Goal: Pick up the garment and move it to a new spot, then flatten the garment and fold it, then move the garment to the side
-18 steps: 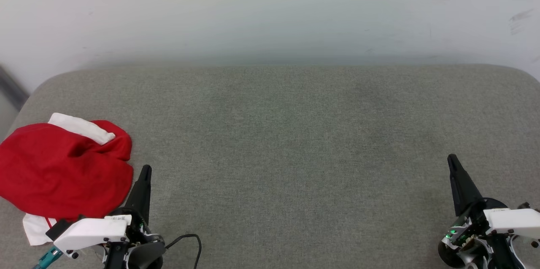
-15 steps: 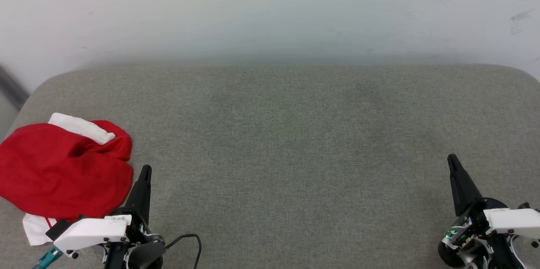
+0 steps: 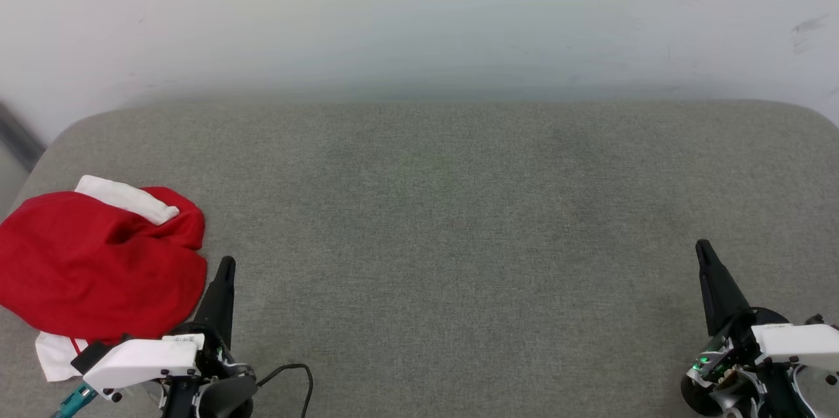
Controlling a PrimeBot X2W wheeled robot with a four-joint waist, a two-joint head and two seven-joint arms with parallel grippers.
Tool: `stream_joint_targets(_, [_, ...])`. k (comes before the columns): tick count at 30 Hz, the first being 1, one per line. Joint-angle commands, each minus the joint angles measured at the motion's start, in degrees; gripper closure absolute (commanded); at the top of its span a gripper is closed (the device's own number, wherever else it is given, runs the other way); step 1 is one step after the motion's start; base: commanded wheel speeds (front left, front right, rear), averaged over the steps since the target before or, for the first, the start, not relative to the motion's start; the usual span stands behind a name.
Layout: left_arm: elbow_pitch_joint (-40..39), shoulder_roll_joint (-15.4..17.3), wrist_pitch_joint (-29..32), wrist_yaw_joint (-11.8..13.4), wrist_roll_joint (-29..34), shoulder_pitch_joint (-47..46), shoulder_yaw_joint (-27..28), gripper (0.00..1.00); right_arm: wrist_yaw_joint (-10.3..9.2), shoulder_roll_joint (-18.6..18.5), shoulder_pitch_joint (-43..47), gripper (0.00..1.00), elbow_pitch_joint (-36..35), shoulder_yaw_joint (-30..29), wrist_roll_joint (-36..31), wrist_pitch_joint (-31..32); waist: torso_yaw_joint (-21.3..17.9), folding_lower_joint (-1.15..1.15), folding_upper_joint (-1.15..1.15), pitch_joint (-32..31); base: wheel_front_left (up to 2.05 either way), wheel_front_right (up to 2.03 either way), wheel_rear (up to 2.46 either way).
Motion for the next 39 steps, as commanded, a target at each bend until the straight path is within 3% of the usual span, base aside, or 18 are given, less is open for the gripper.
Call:
stream_joint_targets(1, [0.05, -0.01, 0.3, -0.16, 0.35, -0.48, 0.17, 1.0, 0.18, 0.23, -0.62, 1.0, 0.09, -0.1, -0.21, 0.19, 0.0, 0.0, 0.0, 0.0, 0.0, 0.0, 0.0])
stream_joint_targets(2, [-0.01, -0.01, -0.01, 0.0, 0.01, -0.01, 0.0, 0.0, 0.0, 0.01, -0.01, 0.0, -0.03, -0.01, -0.02, -0.02, 0.0, 0.0, 0.0, 0.0, 0.0, 0.0, 0.0])
stream_joint_targets(14, [-1.83, -0.14, -3.1, -0.01, 0.17, -0.18, -2.92, 0.0, 0.01, -0.11, 0.93, 0.0, -2.36, 1.9, -1.86, -2.94, -0.11, 0.0, 0.0, -0.01, 0.0, 0.0, 0.0])
stream_joint_targets(23, [-4.29, -0.15, -5.45, -0.02, 6.28, 0.03, -4.35, 0.0, 0.02, -0.87, 1.22, 0.0, -4.21, 3.36, -8.14, -5.44, -0.09, 0.0, 0.0, -0.15, 0.0, 0.0, 0.0])
stream_joint_targets(39, [-5.91, -0.2, -8.98, -0.03, 31.48, 0.14, -6.29, 0.0, 0.05, -1.22, 1.71, 0.0, -5.58, 4.38, -33.17, -9.0, -0.08, 0.0, 0.0, -0.29, 0.0, 0.0, 0.0])
